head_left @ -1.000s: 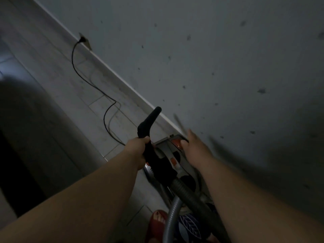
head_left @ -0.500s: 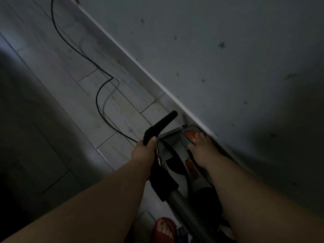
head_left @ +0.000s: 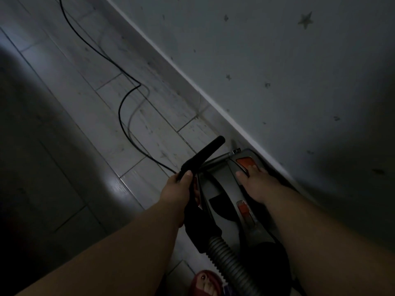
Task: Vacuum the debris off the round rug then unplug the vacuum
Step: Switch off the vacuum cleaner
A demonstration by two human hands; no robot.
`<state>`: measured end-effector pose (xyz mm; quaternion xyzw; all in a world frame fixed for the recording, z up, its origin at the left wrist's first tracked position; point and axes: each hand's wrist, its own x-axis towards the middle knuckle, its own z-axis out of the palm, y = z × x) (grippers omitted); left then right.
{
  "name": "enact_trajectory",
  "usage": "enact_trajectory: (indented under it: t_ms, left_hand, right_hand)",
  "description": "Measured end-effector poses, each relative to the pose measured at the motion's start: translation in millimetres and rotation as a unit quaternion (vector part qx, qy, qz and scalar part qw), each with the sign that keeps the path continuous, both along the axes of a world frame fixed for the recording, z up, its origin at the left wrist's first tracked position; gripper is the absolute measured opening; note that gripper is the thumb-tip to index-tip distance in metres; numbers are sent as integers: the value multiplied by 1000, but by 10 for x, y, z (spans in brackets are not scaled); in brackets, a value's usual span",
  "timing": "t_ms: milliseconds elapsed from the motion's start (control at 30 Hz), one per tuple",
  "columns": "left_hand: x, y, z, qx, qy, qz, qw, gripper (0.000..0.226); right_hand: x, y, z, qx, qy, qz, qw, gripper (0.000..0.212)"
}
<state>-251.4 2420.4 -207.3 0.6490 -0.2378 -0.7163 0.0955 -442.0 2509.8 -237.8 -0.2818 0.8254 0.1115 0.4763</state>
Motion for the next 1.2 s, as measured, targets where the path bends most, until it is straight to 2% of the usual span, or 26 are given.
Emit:
enact_trajectory:
  t_ms: [167,267,333,467,533,600,667,733,867,1200]
  left_hand:
    - [-22,-3,-39,4,5,10,1000,42]
    - [-5,-5,-22,-5,-4,6,1000,35]
    - [43,-5,-14,-14,-15,-3,1000,29]
    - [140,12,-43,-22,-33,-14,999,46]
    - [177,-2,-24,-35,-29,-12,999,46]
    - [225,-13,-5,-39,-27,-9,999,48]
    - [296,-44,-14,-29,-17,3,999,51]
    - [381,-77,7,-26,-16,11,999,52]
    - [602,-212,16,-24,4,48,999,45]
    - [1017,-817,225,-18,65,166,984,22]
  right_hand:
    - [-67,-136,82,35,27,37,998,73]
    - [-93,-146,71,23,20,-7,1000,78]
    - [-56,-86,101,-13,23,-15,1000,76]
    - [184,144,269,-160,22,-78,984,71]
    - [331,219,345,-162,-23,-120,979,77]
    - [458,259,372,-118,-103,-157,975,95]
    - [537,286,350,-88,-124,-131,980,107]
    - [568,271,297,-78,-97,-103,987,104]
    - [600,98,285,-80,-87,-113,987,99]
    - [598,-1192,376,-175,-66,-6,982,88]
